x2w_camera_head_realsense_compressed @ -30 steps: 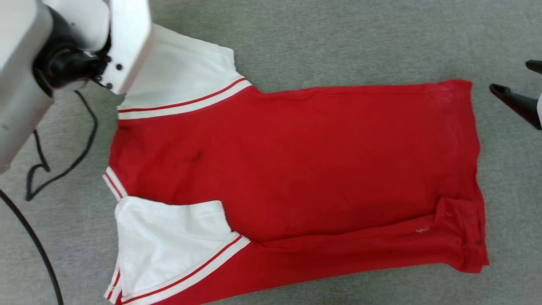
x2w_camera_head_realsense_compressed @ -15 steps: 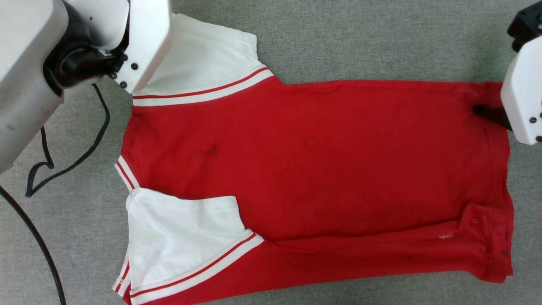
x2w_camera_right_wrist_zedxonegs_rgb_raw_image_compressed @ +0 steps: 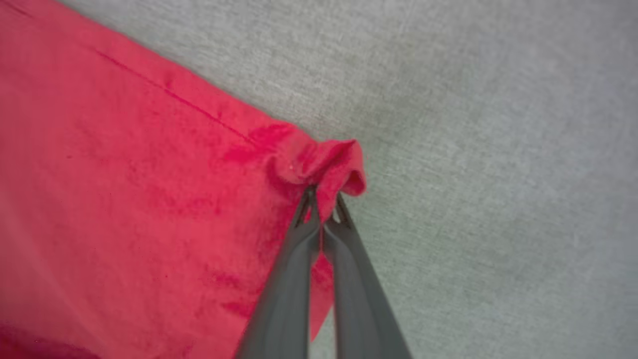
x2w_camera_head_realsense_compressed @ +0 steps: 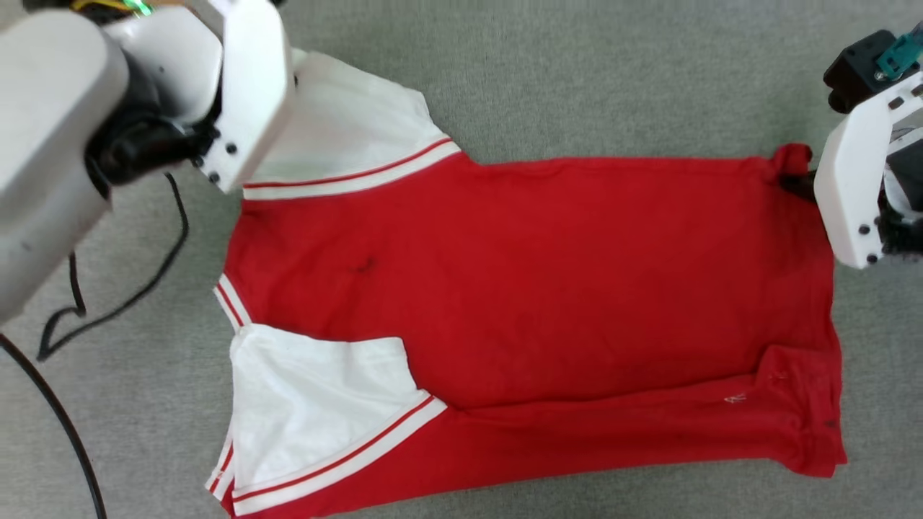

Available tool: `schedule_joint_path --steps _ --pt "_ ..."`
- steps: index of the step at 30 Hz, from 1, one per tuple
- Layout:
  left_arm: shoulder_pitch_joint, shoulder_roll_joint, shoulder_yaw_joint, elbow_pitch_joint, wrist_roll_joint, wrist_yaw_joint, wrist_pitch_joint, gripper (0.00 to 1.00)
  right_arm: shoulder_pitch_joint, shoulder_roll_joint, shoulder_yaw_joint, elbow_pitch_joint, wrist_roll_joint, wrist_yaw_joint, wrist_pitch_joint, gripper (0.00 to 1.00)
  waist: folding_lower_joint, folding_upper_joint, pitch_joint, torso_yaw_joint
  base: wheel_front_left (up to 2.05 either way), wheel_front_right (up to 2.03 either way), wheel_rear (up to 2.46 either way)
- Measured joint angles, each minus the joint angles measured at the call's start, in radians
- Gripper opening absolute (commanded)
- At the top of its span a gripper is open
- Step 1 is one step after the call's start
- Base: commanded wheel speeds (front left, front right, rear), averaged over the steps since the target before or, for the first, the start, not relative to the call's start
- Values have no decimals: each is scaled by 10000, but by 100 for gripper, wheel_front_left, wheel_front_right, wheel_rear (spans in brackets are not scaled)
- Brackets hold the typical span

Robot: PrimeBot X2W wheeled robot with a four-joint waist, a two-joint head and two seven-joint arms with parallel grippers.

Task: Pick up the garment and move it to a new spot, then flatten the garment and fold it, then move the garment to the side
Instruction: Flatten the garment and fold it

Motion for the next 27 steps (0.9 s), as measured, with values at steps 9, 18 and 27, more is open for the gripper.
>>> schedule_joint_path --steps 9,18,27 --pt "1435 784 -368 -1129 -150 0 -986 0 1077 -1028 738 -828 548 15 -1778 0 0 0 -1494 191 0 0 0" --pt "3148 1779 -466 -2497 -234 196 -1745 0 2891 -1785 725 -1384 1122 15 -3005 0 -1 0 -2695 438 0 0 0" --pt "5643 2633 -556 -3875 -349 1141 -2393 0 5091 -1942 351 -1831 1289 15 -3868 0 -1 -1 -3146 471 0 0 0"
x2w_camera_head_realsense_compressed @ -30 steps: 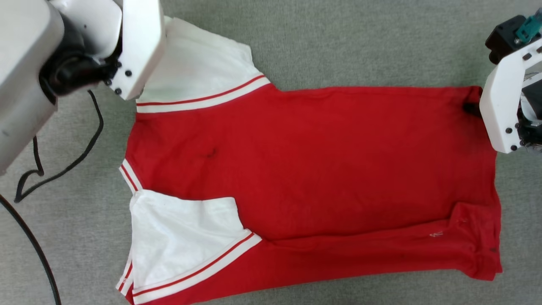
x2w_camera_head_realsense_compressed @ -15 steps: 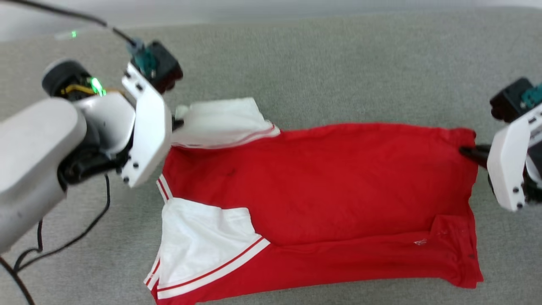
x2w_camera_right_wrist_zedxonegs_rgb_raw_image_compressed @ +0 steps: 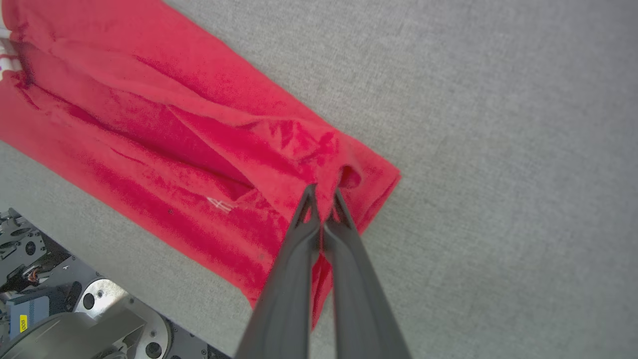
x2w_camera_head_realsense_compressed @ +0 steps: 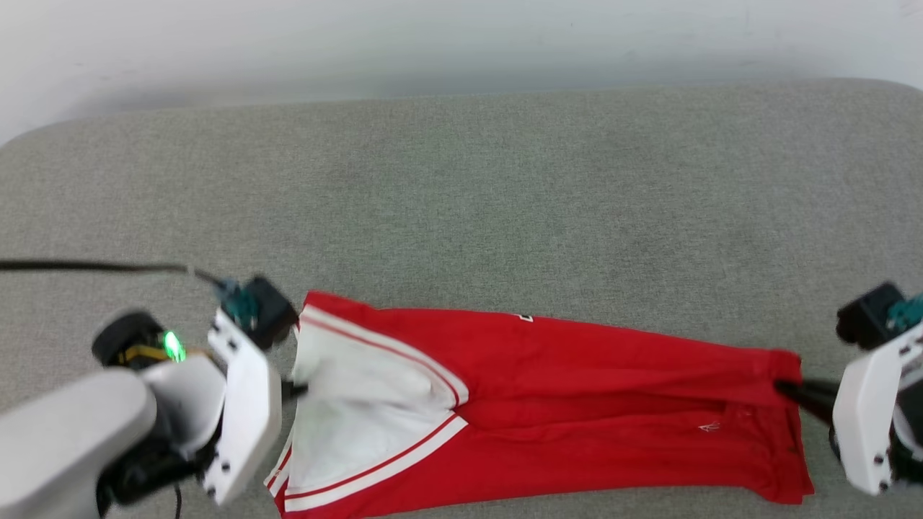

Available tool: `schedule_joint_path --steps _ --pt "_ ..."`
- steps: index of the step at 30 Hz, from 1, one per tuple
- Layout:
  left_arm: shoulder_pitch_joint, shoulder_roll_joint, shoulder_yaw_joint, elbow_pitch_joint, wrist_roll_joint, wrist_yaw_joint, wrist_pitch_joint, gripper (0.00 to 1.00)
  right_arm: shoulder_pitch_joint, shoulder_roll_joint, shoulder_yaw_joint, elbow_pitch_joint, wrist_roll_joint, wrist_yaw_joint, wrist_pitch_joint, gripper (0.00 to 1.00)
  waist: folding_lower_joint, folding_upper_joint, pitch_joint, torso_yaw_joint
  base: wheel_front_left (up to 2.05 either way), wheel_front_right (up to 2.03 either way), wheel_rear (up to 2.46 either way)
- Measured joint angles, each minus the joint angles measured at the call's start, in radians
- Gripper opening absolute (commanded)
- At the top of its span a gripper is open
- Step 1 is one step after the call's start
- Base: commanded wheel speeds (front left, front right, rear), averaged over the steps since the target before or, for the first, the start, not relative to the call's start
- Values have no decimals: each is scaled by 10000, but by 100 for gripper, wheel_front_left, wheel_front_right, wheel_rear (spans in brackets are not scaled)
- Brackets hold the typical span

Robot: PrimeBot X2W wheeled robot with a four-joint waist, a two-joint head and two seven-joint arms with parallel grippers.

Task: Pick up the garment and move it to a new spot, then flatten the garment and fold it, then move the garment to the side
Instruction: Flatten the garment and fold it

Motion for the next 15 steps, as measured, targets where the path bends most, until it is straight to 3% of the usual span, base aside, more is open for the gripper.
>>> schedule_joint_path --steps 5,12,13,14,15 --pt "1333 84 -31 -84 -21 376 -337 0 873 174 -4 79 -219 0 -132 0 0 0 52 -32 0 0 0" --pt "2356 -522 -48 731 -73 412 -650 0 1130 738 -6 853 -435 0 -339 0 1 0 277 -29 0 0 0" --pt "2402 -627 -54 890 -40 414 -761 29 1118 800 -2 936 -456 0 -385 0 1 0 286 -21 0 0 0" --pt "2419 -704 -50 1037 44 420 -897 100 1110 859 -17 1005 -470 2 -531 12 1 0 286 -17 0 0 0" --pt "2431 -761 -35 1141 134 458 -1089 100 1110 913 -35 1057 -460 0 -610 45 0 0 279 -14 0 0 0"
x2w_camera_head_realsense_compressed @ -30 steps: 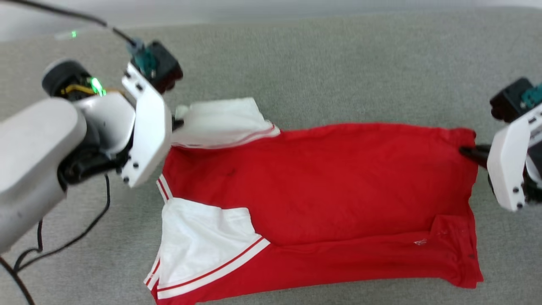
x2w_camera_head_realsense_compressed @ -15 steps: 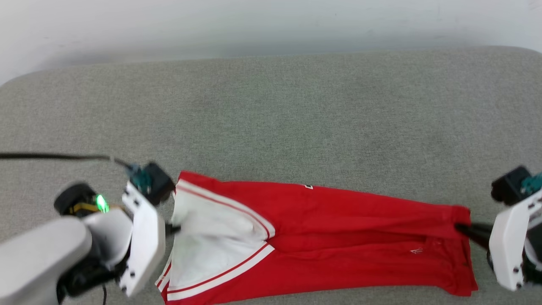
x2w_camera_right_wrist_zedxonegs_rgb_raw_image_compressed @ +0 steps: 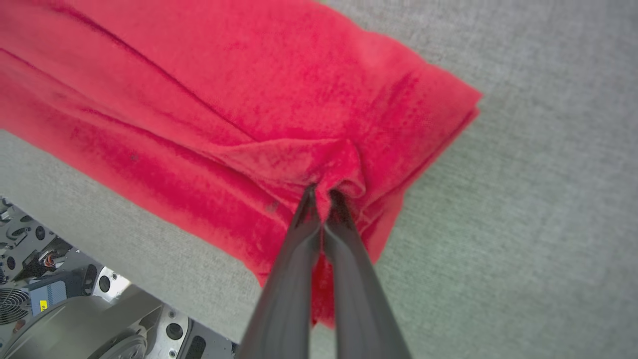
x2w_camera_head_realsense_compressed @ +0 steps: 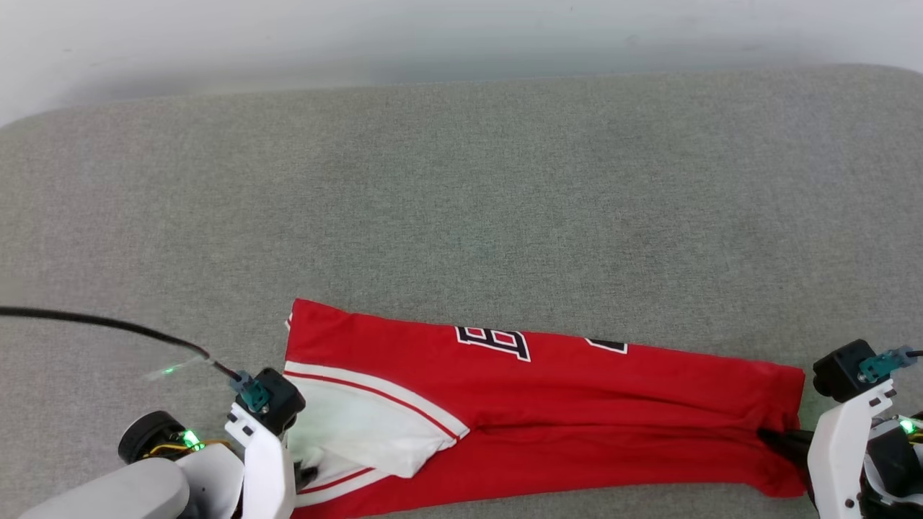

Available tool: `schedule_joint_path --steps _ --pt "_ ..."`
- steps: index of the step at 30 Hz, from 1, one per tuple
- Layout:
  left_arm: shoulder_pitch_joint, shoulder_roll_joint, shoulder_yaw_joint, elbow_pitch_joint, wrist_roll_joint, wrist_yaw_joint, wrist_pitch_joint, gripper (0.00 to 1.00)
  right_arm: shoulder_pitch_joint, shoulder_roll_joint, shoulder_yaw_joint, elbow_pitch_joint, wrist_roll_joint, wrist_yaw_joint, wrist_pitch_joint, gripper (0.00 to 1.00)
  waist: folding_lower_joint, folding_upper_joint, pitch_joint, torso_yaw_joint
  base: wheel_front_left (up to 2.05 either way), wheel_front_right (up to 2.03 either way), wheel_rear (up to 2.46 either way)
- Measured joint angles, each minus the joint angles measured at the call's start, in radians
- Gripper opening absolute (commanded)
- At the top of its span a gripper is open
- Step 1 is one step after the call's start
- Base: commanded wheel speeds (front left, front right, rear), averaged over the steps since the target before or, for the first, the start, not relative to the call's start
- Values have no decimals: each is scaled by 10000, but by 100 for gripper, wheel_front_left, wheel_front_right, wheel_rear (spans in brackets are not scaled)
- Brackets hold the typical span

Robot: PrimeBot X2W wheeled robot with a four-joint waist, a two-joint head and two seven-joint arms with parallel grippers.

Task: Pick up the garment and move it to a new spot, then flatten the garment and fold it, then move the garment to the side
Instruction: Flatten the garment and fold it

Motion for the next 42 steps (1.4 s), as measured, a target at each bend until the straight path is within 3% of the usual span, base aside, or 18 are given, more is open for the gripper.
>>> schedule_joint_path --steps 1,5,10,16,21,27,34,42 --pt "9 -46 33 86 56 48 -167 100 -2 21 -12 -21 12 0 -81 100 0 0 -18 4 0 0 0" --pt "41 -40 132 69 297 146 -648 100 -48 -36 -182 -234 -2 0 -412 100 1 0 -109 15 0 0 0" --pt "64 165 752 -334 1091 1126 -2452 100 -35 -506 -1296 -1174 303 0 -1083 100 1 0 -302 18 0 0 0" --pt "430 -4 1553 -497 1492 2717 -4410 100 403 -844 -2828 -1225 686 0 -1273 100 0 0 -253 72 0 0 0" --pt "779 -360 2015 -353 1781 3722 -5760 100 1015 -663 -3747 -518 1630 -2 -759 100 1 0 -69 173 0 0 0" --pt "1291 -1026 2830 -59 2276 4633 -6374 100 1635 4 -4036 42 2637 -2 -50 100 1 0 177 348 0 0 0" --pt "2299 -2031 4742 -309 3864 4959 -6389 100 1867 711 -3975 376 3338 -2 537 100 1 0 404 572 0 0 0" --pt "3586 -3300 6771 -516 5536 4669 -6391 100 1728 1212 -3693 303 3910 -21 1007 100 0 0 581 777 0 0 0"
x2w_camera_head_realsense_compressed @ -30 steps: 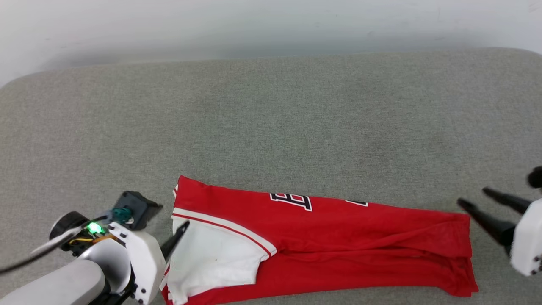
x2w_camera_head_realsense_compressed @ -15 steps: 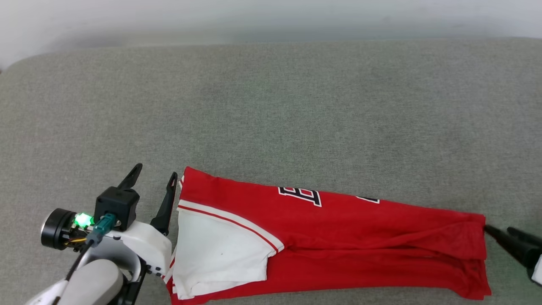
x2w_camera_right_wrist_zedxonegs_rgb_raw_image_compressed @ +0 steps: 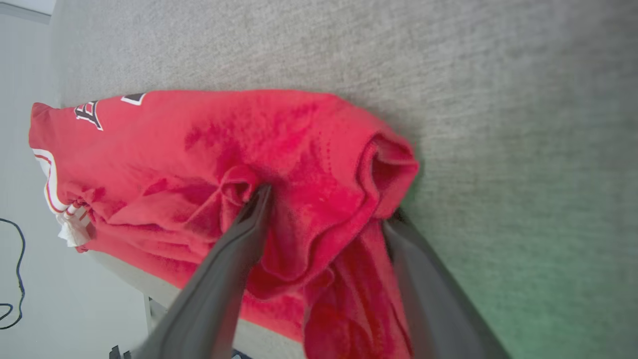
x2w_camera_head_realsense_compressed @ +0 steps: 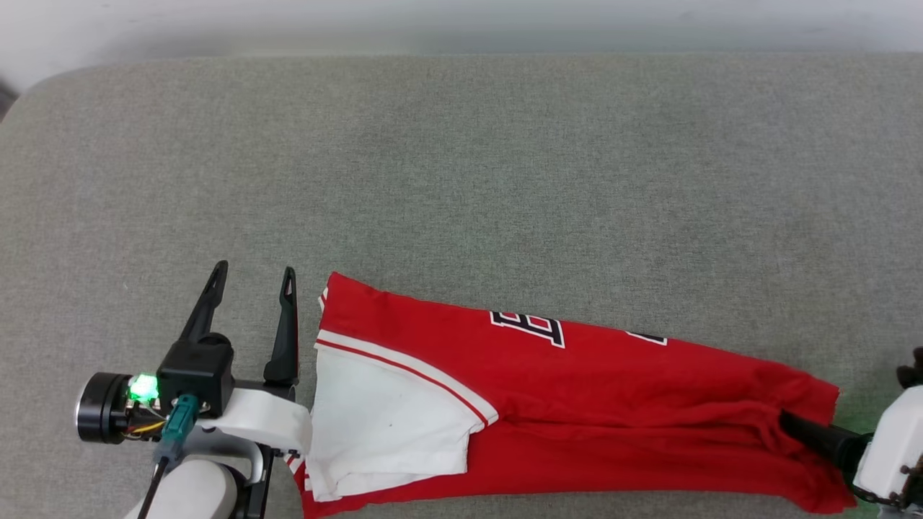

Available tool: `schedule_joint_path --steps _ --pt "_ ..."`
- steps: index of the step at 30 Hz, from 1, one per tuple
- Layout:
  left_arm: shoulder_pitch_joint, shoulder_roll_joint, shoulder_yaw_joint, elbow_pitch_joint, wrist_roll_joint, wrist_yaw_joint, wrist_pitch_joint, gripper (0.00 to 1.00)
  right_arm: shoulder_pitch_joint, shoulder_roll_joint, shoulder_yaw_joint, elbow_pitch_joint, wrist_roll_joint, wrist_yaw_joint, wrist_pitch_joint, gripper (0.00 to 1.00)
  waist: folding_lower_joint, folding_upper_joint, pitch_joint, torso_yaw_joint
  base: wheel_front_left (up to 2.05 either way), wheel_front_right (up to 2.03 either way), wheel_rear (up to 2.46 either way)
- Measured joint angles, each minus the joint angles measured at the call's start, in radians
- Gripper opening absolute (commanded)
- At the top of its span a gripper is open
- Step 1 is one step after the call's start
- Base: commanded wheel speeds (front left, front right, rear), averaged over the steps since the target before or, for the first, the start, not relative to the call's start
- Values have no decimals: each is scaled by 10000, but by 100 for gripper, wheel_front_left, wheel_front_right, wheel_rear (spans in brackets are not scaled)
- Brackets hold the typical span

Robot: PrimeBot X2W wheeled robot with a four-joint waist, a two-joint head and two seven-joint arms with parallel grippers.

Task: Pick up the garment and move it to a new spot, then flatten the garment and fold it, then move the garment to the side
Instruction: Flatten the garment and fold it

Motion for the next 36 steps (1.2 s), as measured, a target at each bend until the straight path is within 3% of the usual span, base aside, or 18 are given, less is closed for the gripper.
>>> schedule_joint_path --steps 5,6,7,8,16,22,29,33,36 --pt "735 -1035 1317 140 1266 -497 0 100 -486 224 562 192 -194 0 291 100 -1 0 -8 66 0 0 0" --pt "795 -1179 1505 163 1459 -566 0 100 -537 245 596 236 -205 -2 322 52 -1 0 -19 81 0 0 0" --pt "871 -1310 1628 192 1649 -650 0 100 -569 261 640 255 -199 -4 355 16 -1 0 -35 95 0 0 0" --pt "961 -1484 1808 213 1847 -675 0 100 -600 261 679 259 -198 -15 414 0 -1 0 -56 111 0 0 0" --pt "1676 -2600 2959 194 3076 -1116 -13 100 -670 370 876 -81 -104 25 364 0 2 0 -313 69 0 0 0" --pt "2154 -3214 3578 84 3716 -1509 -27 100 -779 -639 211 -142 -17 21 247 0 2 0 -597 -24 0 0 0" --pt "2552 -3653 4052 -40 4303 -1879 -27 100 -785 -1871 -554 667 -48 19 374 0 1 0 -874 -85 0 0 0" --pt "2735 -3818 4226 -102 4558 -2006 -27 100 -606 -2098 -510 767 -127 17 999 0 1 0 -984 -143 0 0 0" --pt "2839 -3902 4357 -127 4654 -2082 -27 100 -536 -2033 -408 -121 -148 19 1281 0 1 0 -1044 -185 0 0 0"
